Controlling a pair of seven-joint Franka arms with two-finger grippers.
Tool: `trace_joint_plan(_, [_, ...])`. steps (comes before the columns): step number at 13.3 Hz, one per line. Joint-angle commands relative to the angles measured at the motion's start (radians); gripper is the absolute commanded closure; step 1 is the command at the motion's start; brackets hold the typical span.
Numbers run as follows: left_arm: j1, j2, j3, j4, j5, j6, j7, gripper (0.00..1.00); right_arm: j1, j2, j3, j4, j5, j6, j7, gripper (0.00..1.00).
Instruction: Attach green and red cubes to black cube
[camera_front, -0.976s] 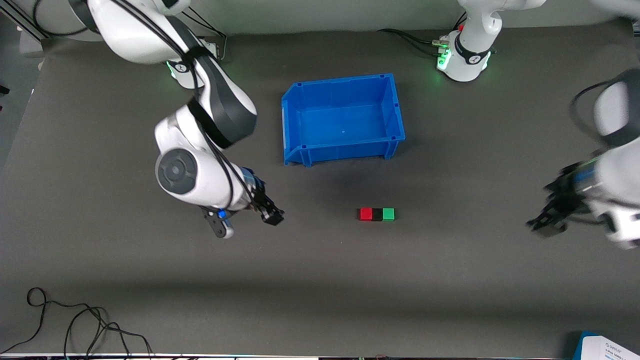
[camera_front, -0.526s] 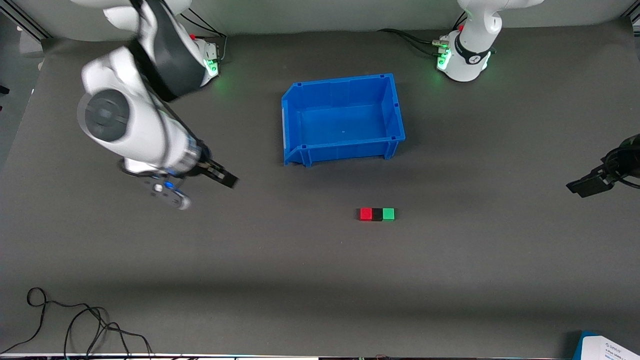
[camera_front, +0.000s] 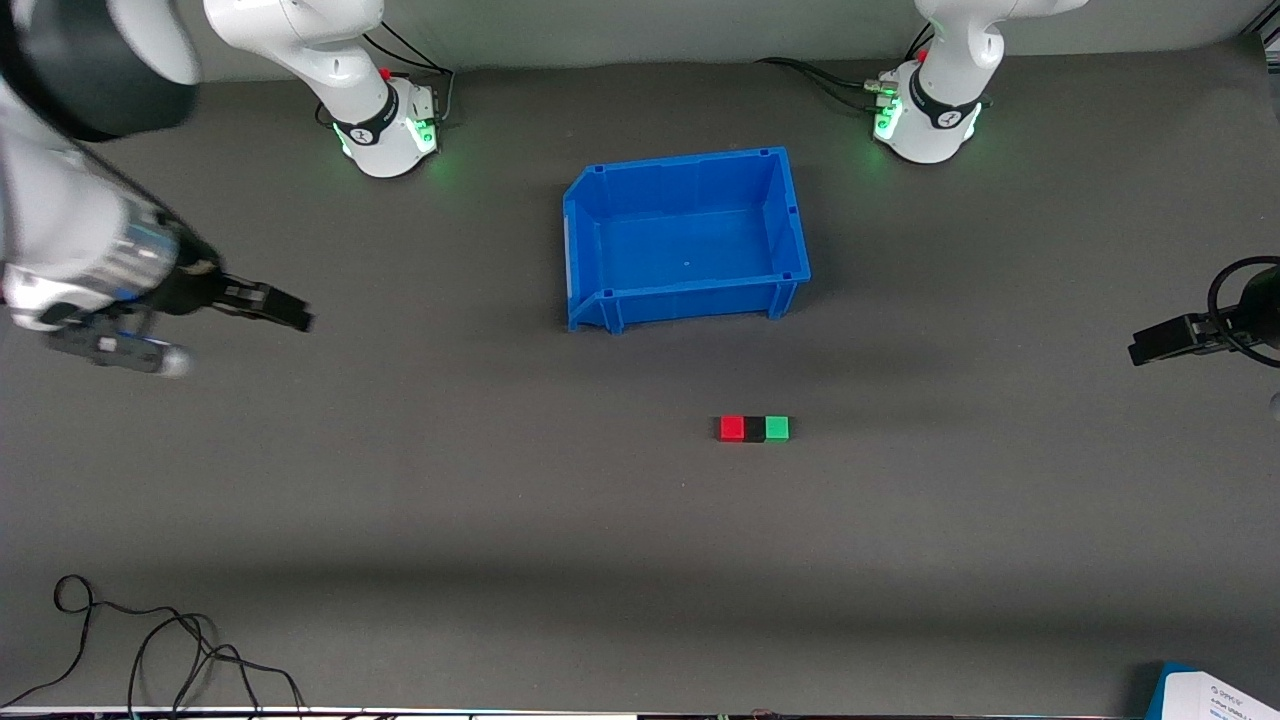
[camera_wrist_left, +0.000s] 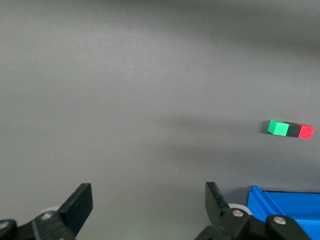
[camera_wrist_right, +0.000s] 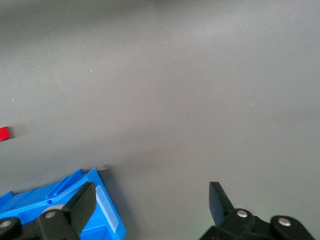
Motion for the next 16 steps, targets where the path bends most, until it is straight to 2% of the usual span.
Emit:
trace_joint_plan(1, [-0.009,-0.013,-0.006,0.003,0.021,-0.038,0.042,0.00,-0.052,-0.057,0.016,-0.035,-0.056,0.001,-0.130,0.00])
trace_joint_plan(2, [-0.008,-0.013,-0.006,0.003,0.021,-0.038,0.044,0.00,-0.052,-0.060,0.016,-0.034,-0.091,-0.002,-0.144,0.00])
trace_joint_plan(4, [-0.008,-0.037,-0.003,-0.021,0.021,-0.025,0.066,0.00,-0.056,-0.074,0.014,-0.028,-0.104,-0.027,-0.148,0.00])
trace_joint_plan(7, [-0.012,-0.120,-0.003,-0.127,0.021,0.034,0.068,0.00,-0.058,-0.114,0.008,-0.047,-0.104,-0.019,-0.152,0.00])
trace_joint_plan(11, [-0.008,-0.264,-0.020,-0.344,0.021,0.171,0.079,0.00,-0.055,-0.114,-0.004,-0.046,-0.107,-0.021,-0.160,0.00])
trace_joint_plan(16, [-0.008,-0.254,-0.028,-0.346,0.019,0.174,0.090,0.00,-0.047,-0.094,-0.015,-0.037,-0.084,-0.016,-0.161,0.00])
